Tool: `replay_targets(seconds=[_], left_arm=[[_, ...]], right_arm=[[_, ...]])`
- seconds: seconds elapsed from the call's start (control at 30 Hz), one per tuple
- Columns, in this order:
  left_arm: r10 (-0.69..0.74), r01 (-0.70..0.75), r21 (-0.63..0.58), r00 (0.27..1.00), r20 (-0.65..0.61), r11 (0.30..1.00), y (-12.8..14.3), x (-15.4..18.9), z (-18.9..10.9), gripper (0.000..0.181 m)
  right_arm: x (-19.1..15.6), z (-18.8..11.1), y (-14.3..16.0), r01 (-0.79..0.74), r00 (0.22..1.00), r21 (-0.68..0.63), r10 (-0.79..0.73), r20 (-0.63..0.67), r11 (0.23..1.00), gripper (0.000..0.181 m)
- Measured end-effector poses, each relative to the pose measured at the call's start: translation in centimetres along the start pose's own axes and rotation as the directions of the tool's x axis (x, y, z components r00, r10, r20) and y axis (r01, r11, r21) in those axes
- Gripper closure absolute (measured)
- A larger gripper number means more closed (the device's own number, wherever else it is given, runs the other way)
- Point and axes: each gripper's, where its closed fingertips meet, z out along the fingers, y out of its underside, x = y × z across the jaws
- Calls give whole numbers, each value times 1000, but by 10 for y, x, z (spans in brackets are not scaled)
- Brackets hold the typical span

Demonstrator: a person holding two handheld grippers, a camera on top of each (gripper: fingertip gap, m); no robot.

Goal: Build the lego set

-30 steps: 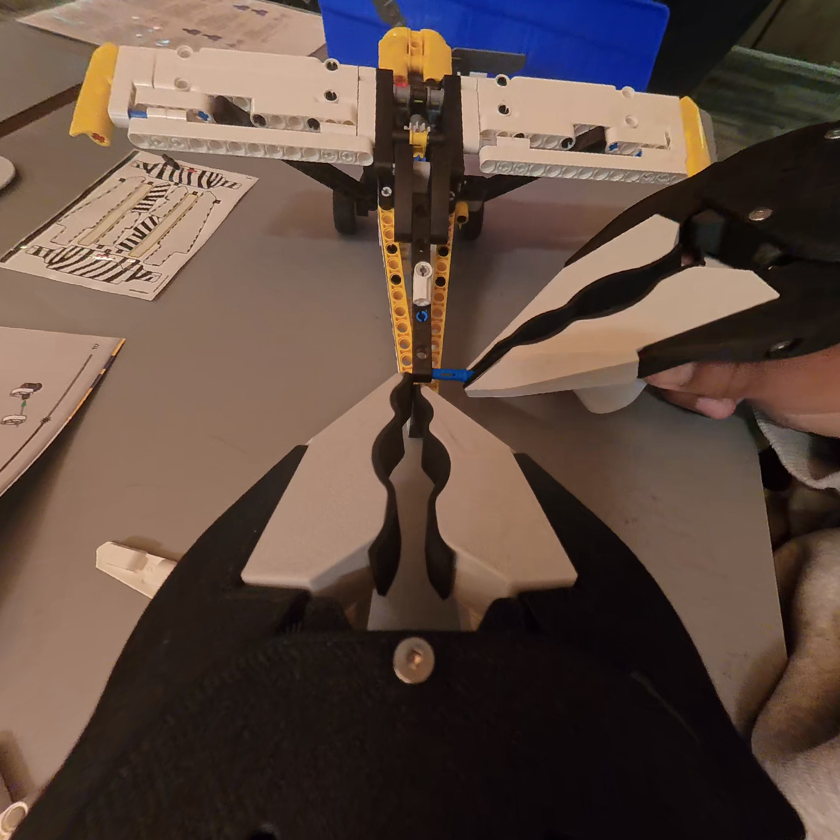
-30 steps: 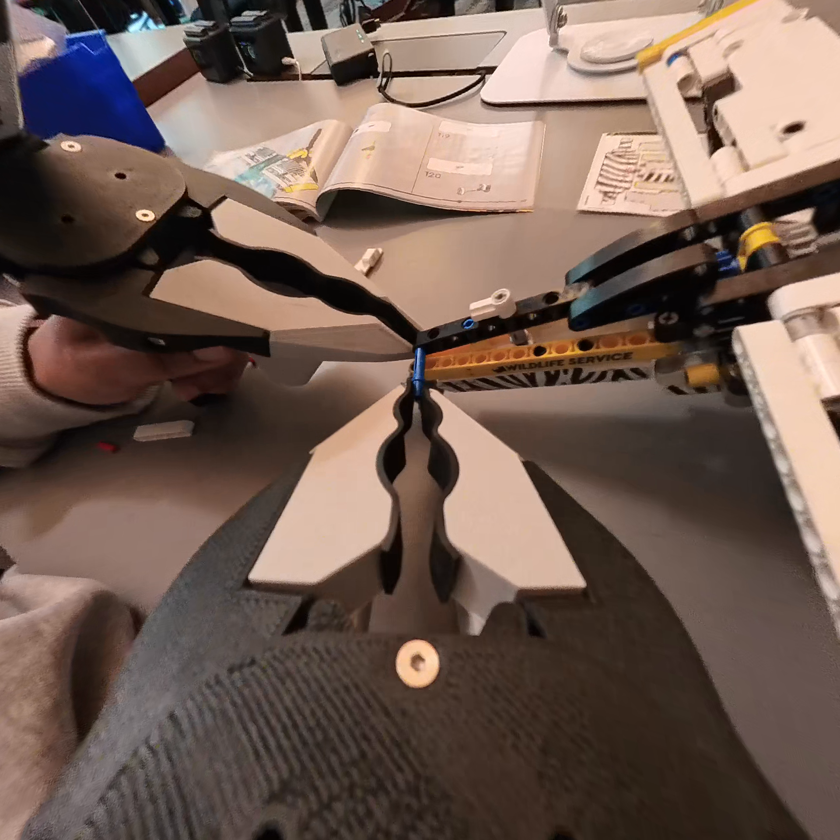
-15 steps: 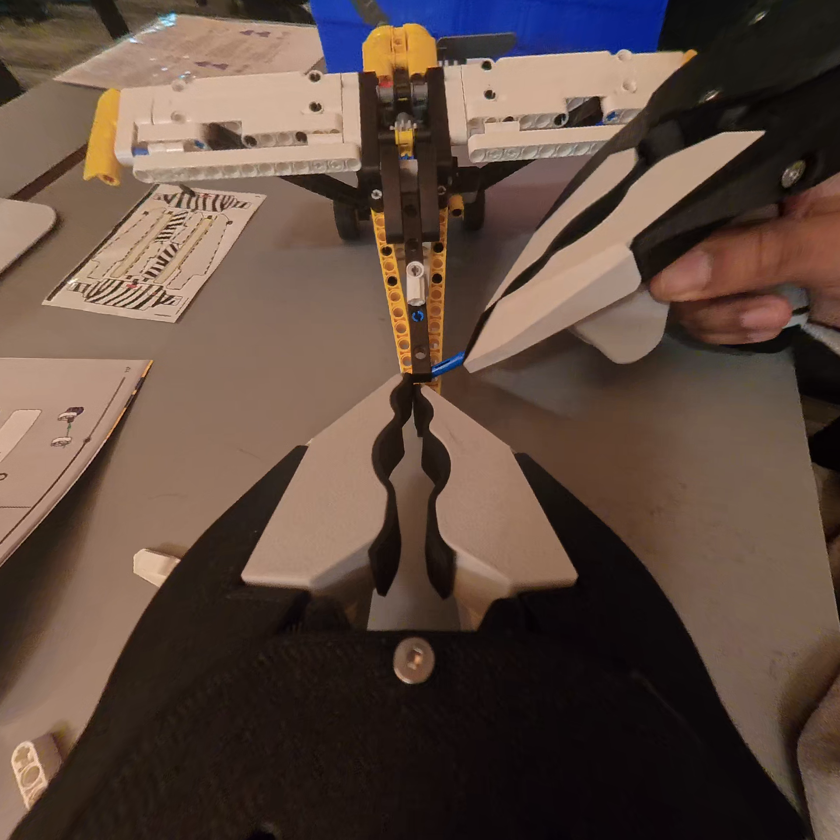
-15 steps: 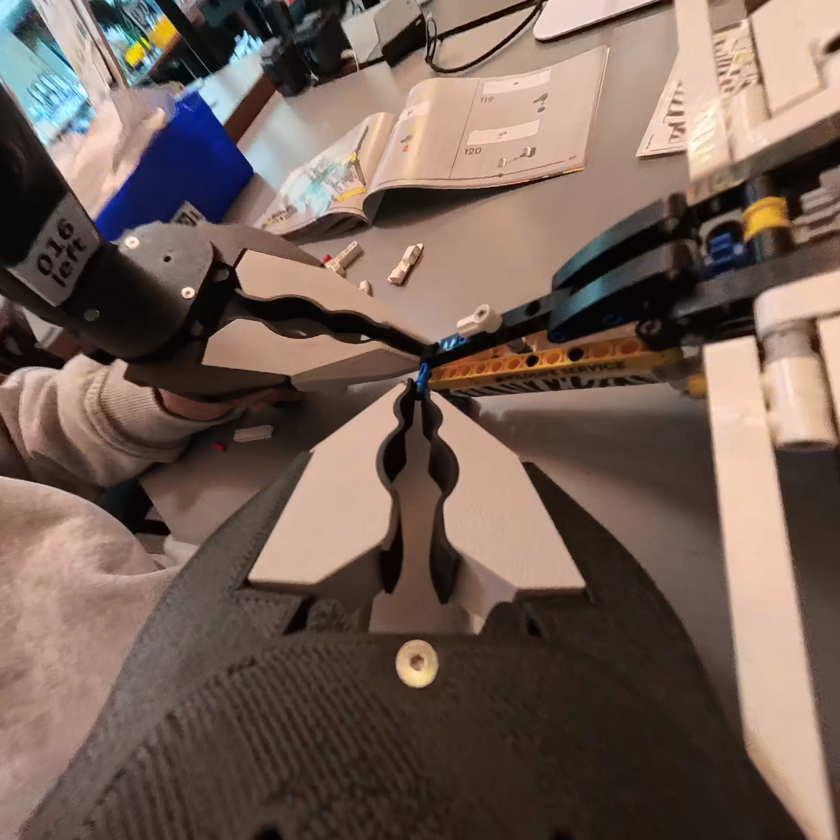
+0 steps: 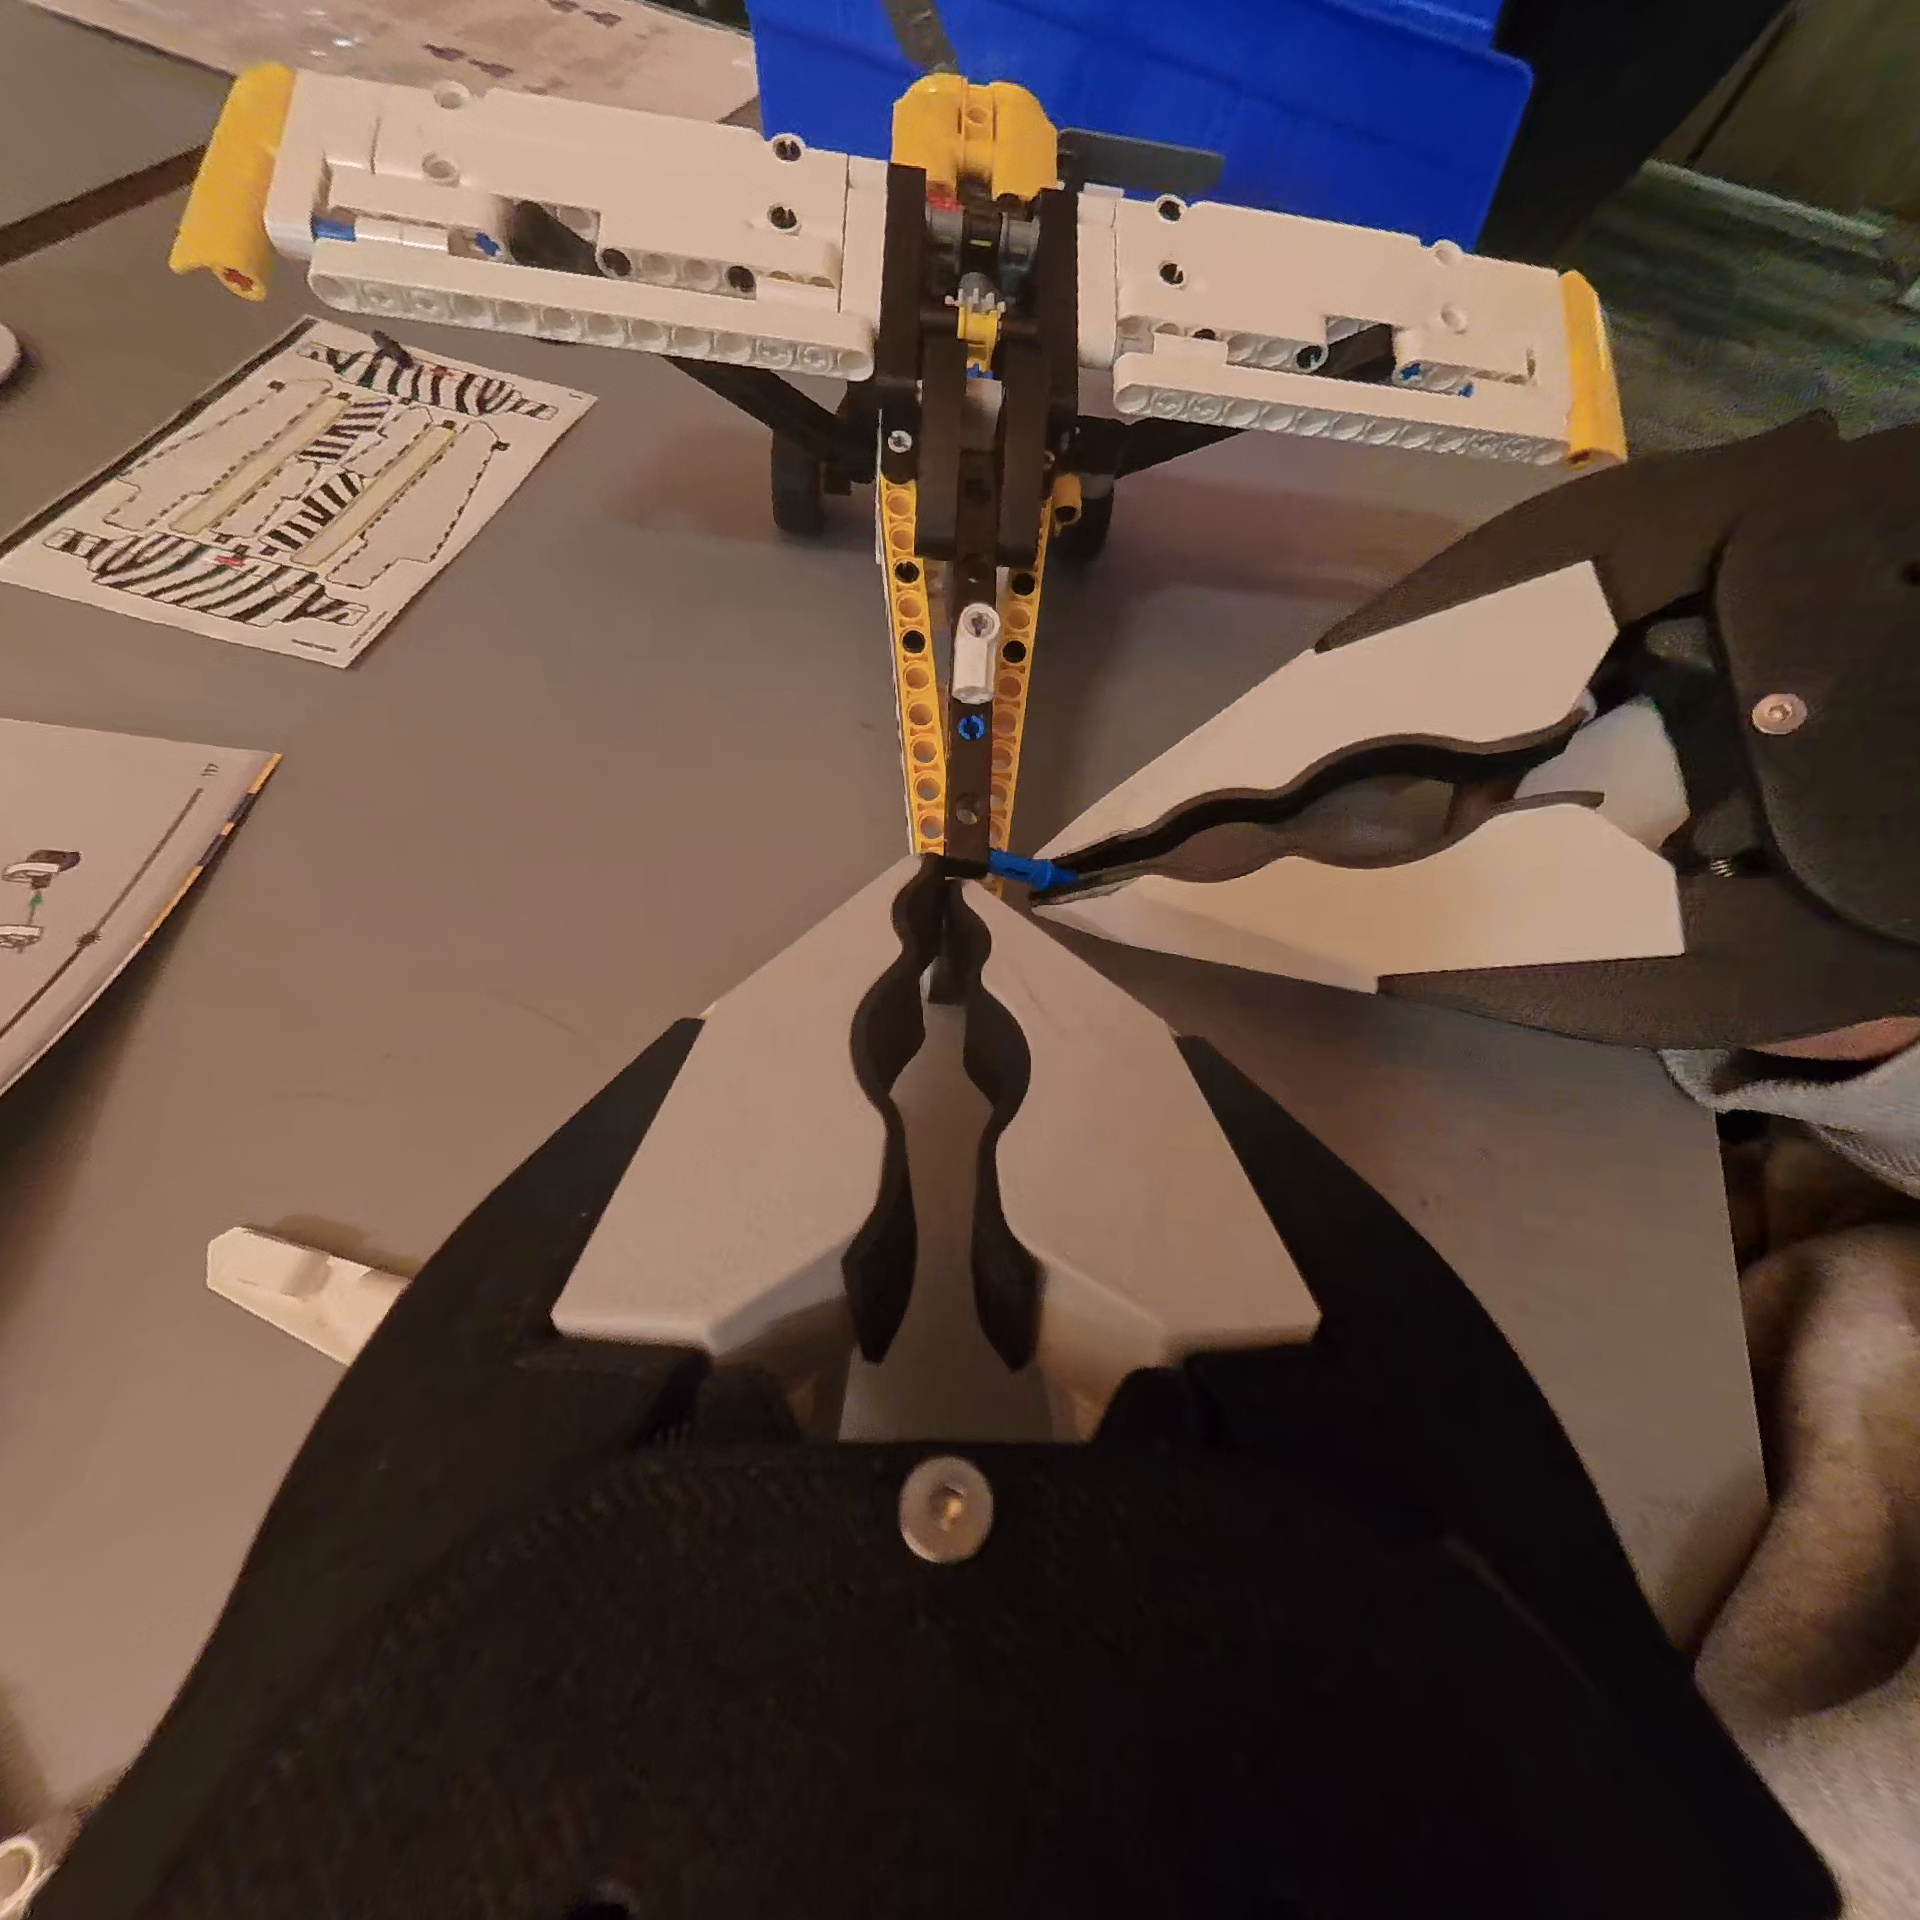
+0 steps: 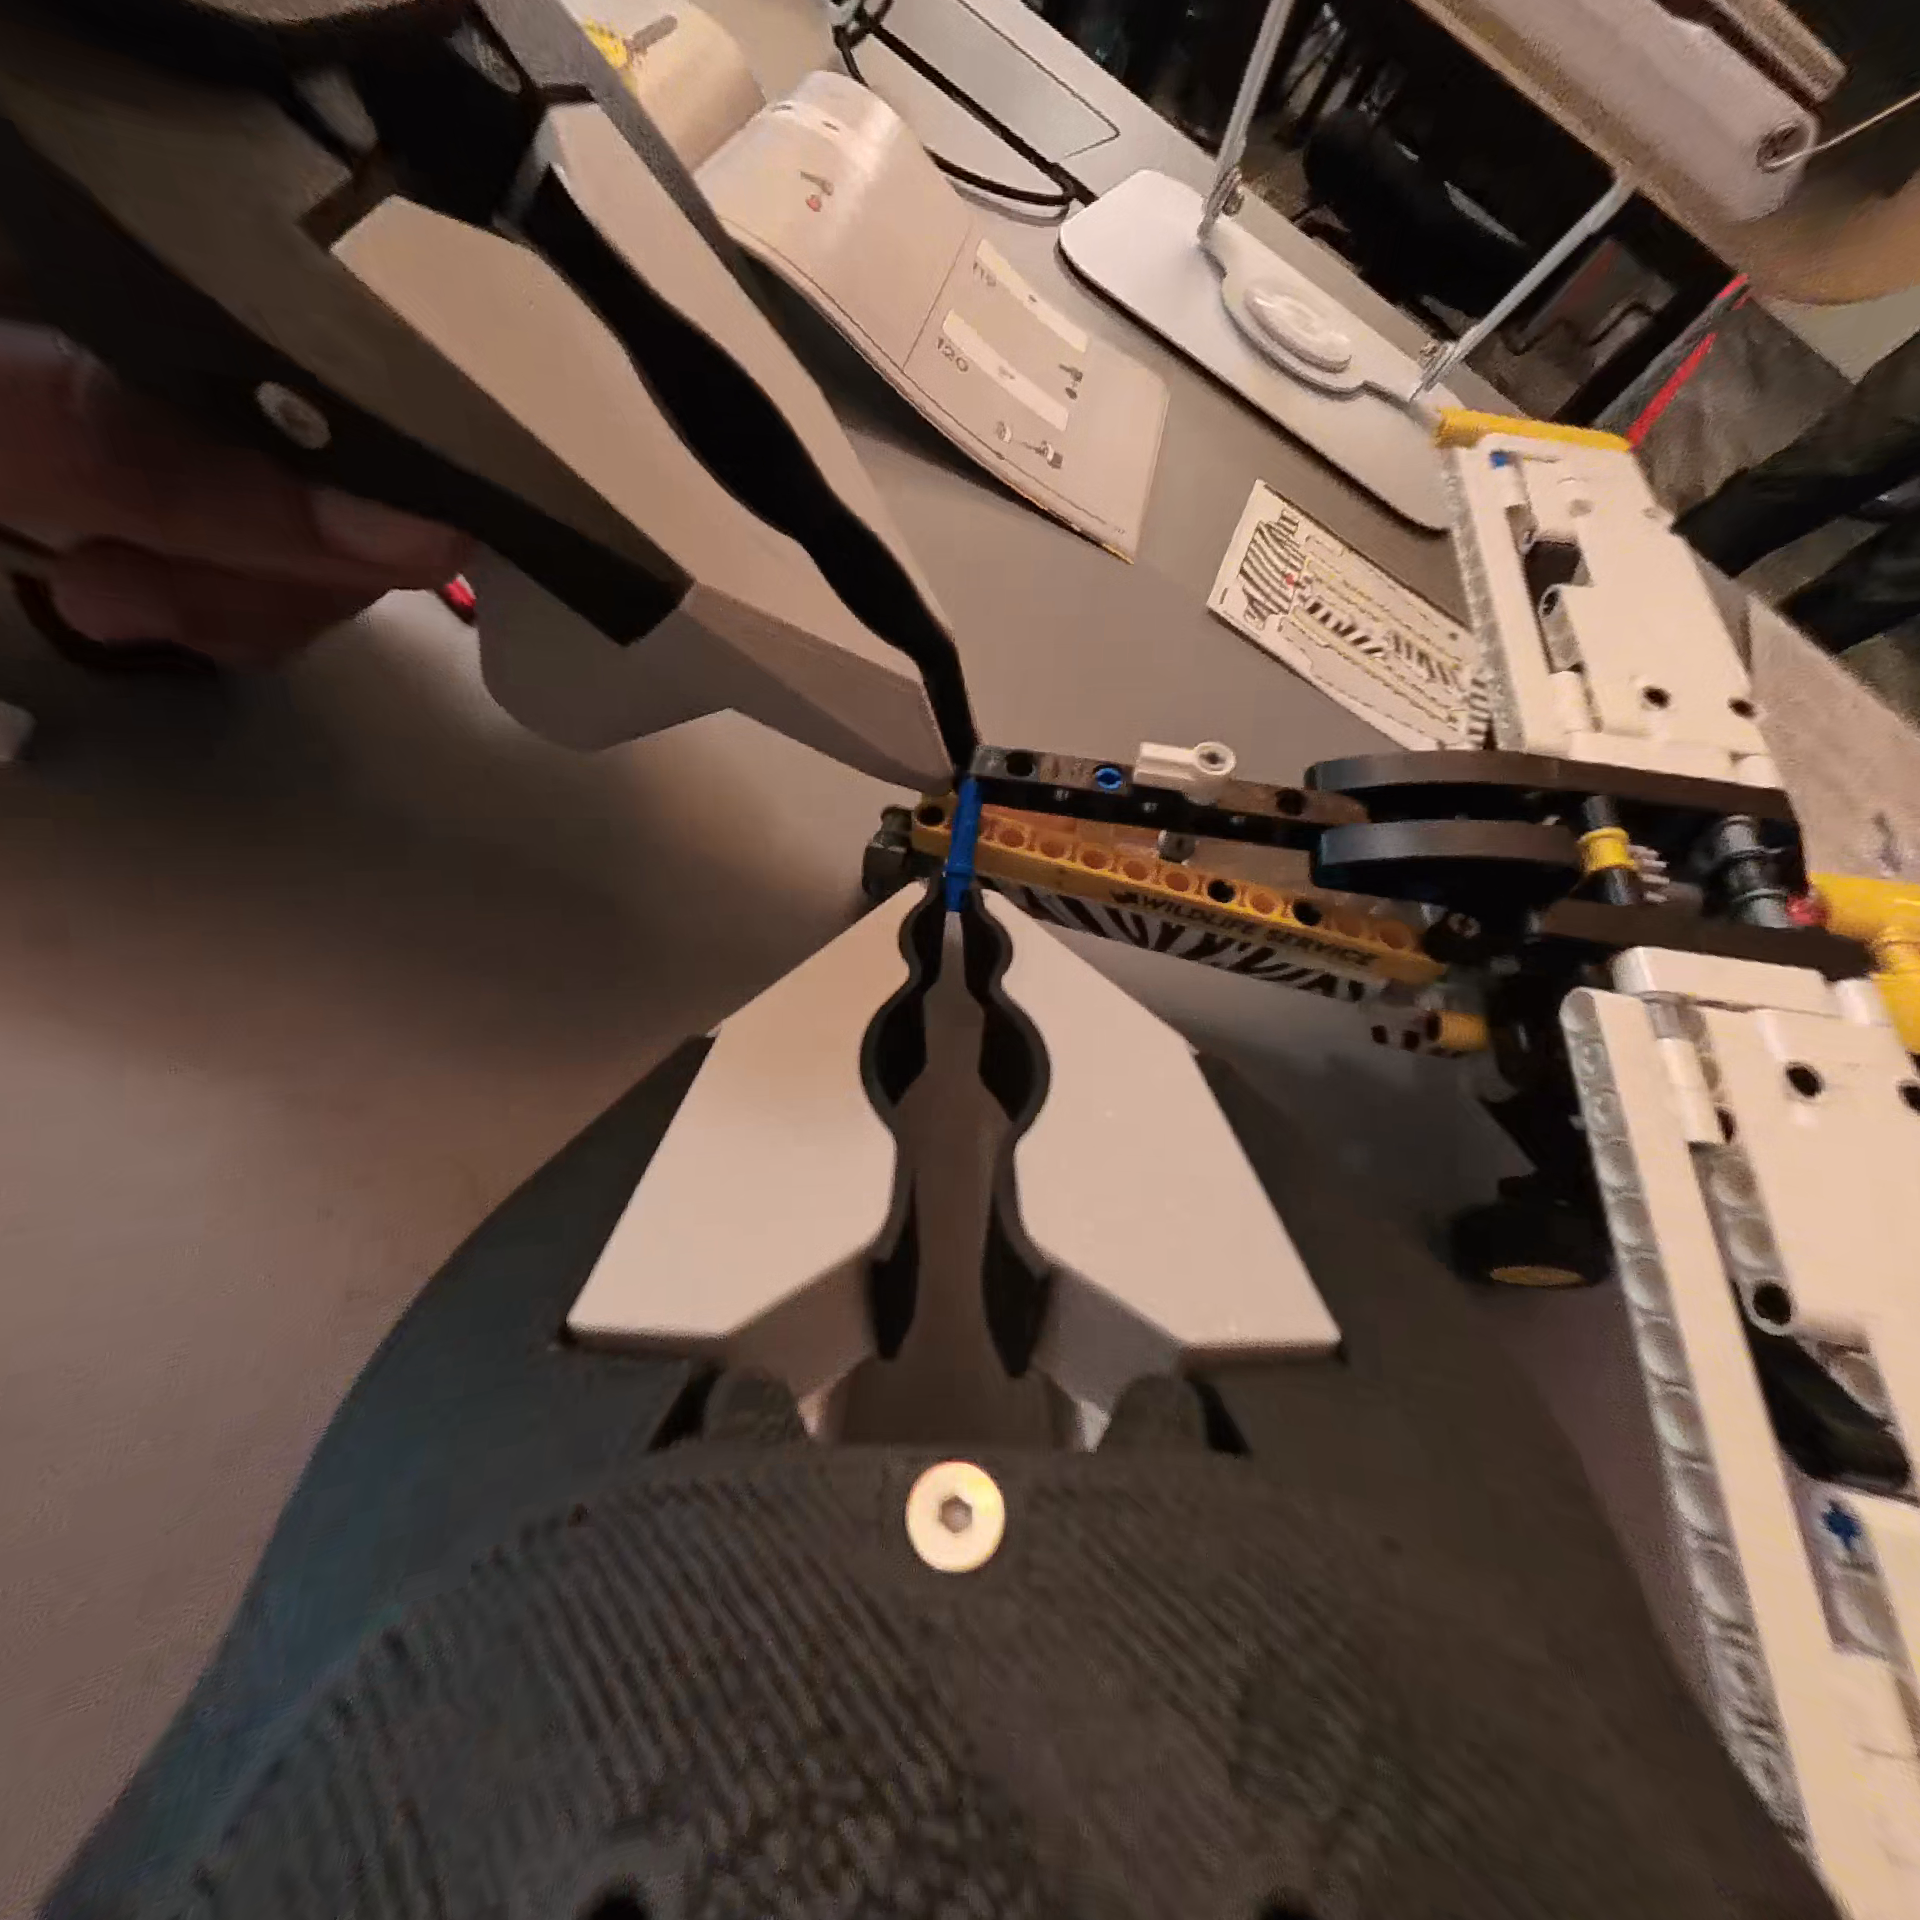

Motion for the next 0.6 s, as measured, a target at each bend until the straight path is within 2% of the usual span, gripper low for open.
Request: replay_targets(seconds=[0.13, 0.2, 0.27, 0.33, 0.4, 0.5, 0.6], left_arm=[[11, -11, -2, 1000, 7, 1000, 0, 0, 0, 181], [19, -19, 1, 1000, 4, 1000, -1, 1, 0, 181], [8, -8, 10, 1000, -8, 1000, -2, 1, -1, 178], [-16, 17, 40, 999, -29, 999, -5, 1, -6, 164], [-57, 61, 71, 997, -58, 996, -10, -1, -12, 157], [-145, 160, 66, 971, -188, 985, -13, 10, -17, 154], [-273, 303, 30, 892, -359, 952, -16, 26, -22, 155]], right_arm=[[-1, -2, -1, -221, 967, -3, 220, 127, 975, 179], [-1, -4, -2, -267, 952, -12, 265, 152, 964, 179], [-1, -6, -4, -229, 964, -4, 227, 139, 973, 178], [0, -8, -5, -145, 985, 5, 144, 93, 989, 178], [-2, -9, -3, -50, 997, -1, 50, 60, 999, 178], [-7, -15, -10, 46, 999, 60, -48, 18, 997, 178], [-6, -25, -23, 78, 997, 150, -77, -11, 986, 178]])
